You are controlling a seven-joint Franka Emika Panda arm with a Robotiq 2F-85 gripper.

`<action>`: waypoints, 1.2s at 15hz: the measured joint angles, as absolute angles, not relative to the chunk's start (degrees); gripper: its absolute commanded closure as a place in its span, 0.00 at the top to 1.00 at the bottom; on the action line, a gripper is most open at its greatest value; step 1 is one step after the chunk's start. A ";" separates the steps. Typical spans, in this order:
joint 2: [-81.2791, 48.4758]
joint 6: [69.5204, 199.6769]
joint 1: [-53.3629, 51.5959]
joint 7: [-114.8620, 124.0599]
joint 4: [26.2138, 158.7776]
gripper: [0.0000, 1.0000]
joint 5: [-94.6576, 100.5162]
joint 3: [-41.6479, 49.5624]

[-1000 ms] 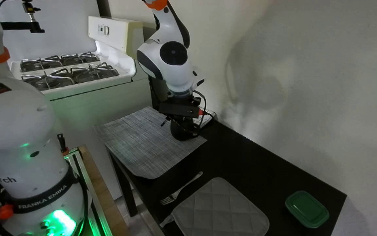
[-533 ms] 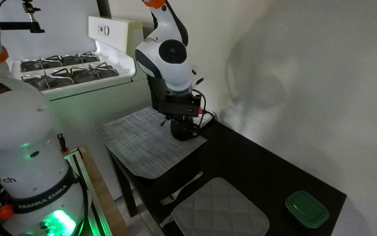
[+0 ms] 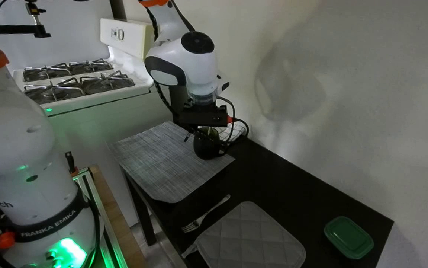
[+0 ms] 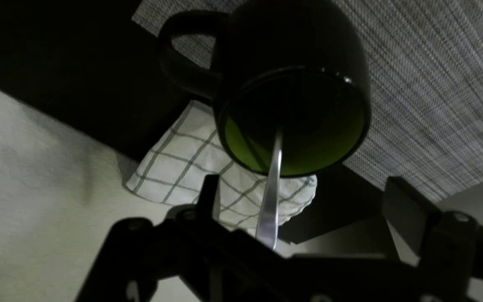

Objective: Put the spoon inside the mug

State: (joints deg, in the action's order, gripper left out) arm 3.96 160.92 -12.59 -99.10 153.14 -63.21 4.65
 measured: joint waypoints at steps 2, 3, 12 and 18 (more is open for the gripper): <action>4.33 160.99 -9.87 -91.84 154.39 1.00 -54.23 3.02; 4.57 160.99 -8.73 -88.26 154.89 1.00 -49.86 2.55; 12.01 155.64 -3.12 -62.42 156.29 1.00 -18.76 2.19; 18.55 145.54 -2.77 -54.02 156.22 1.00 -10.94 2.81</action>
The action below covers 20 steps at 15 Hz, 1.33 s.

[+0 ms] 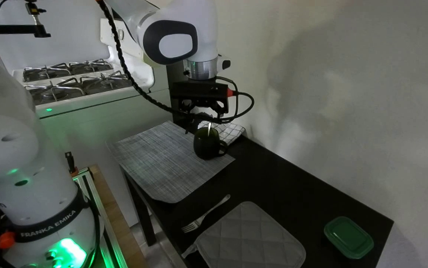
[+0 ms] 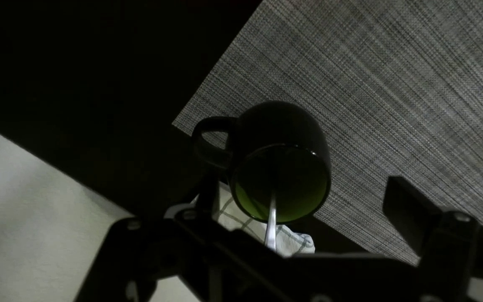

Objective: Put the spoon inside the mug

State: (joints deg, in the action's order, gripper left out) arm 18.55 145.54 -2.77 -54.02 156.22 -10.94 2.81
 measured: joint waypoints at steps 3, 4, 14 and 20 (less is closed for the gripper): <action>21.12 143.01 -2.77 -52.04 156.28 1.00 -9.80 3.26; 21.87 142.33 -2.77 -51.37 156.30 1.00 -9.47 3.40; 27.13 138.78 -2.76 -42.57 156.61 1.00 -5.25 4.26; 28.46 137.58 -2.76 -40.45 156.91 1.00 -4.08 4.51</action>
